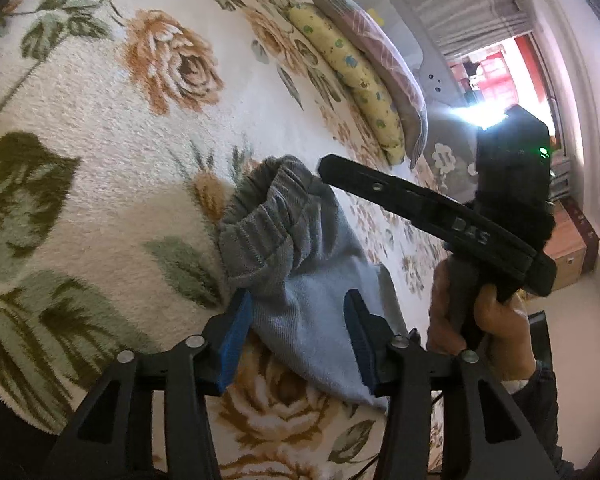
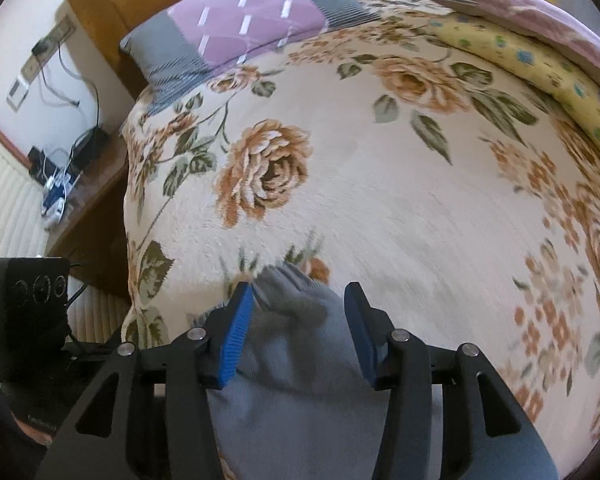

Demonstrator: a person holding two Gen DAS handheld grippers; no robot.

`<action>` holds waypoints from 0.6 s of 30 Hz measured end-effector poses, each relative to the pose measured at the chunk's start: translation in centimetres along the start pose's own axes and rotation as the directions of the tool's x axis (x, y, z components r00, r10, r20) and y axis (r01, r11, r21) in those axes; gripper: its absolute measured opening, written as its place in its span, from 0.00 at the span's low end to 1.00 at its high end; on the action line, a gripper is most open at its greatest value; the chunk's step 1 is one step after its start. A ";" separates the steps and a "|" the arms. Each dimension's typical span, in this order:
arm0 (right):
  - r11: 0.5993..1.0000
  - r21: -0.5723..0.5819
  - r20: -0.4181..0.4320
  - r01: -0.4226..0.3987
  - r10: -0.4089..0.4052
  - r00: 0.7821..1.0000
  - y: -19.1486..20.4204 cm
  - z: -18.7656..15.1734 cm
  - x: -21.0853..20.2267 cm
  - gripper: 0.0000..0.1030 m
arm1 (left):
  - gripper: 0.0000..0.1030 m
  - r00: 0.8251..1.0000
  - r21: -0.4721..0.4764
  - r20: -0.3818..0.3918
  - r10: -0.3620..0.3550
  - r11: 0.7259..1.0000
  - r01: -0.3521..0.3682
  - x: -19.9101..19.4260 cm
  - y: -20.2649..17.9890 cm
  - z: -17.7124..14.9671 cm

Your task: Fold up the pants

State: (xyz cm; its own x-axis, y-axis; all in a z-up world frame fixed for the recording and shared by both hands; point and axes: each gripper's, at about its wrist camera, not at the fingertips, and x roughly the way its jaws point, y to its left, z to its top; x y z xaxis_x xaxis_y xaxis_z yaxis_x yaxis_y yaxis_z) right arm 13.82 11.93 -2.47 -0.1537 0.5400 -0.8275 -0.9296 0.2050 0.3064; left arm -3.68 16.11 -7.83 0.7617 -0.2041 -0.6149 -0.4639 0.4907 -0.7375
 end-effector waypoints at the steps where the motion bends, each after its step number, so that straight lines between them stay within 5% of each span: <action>1: 1.000 -0.011 -0.011 -0.003 0.003 1.000 0.2 0.3 0.3 0.48 | 0.62 1.000 0.000 0.018 0.007 1.000 -0.007 -0.4 0.1 0.0; 4: 0.999 -0.049 -0.045 -0.014 0.012 0.999 1.0 1.0 1.4 0.52 | 0.66 0.998 -0.002 0.046 0.038 0.999 -0.038 -0.6 0.5 0.3; 13: 0.993 -0.111 -0.178 0.041 -0.061 0.982 1.0 1.7 5.5 0.52 | 0.66 0.996 -0.014 -0.070 0.057 0.998 -0.058 5.4 0.9 1.4; 15: 0.995 -0.095 -0.193 0.028 -0.046 0.980 0.5 1.7 5.9 0.40 | 0.56 0.998 -0.012 -0.054 0.039 0.999 -0.040 5.6 0.9 1.5; 17: 0.995 -0.096 -0.185 0.031 -0.048 0.982 0.5 1.4 5.7 0.35 | 0.30 0.998 -0.003 -0.057 0.019 1.000 -0.019 5.7 0.7 1.7; 18: 0.995 -0.094 -0.170 0.028 -0.043 0.985 0.5 1.3 5.1 0.33 | 0.31 0.998 -0.002 -0.060 0.010 1.000 -0.011 5.8 0.7 1.9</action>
State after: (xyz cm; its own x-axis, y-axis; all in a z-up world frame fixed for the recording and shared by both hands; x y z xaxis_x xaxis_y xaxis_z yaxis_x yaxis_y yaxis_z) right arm 12.99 15.91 -5.93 -0.1678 0.3844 -0.9078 -0.9609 0.1420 0.2377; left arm 1.25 16.87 -11.40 0.7283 -0.2494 -0.6382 -0.4728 0.4913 -0.7315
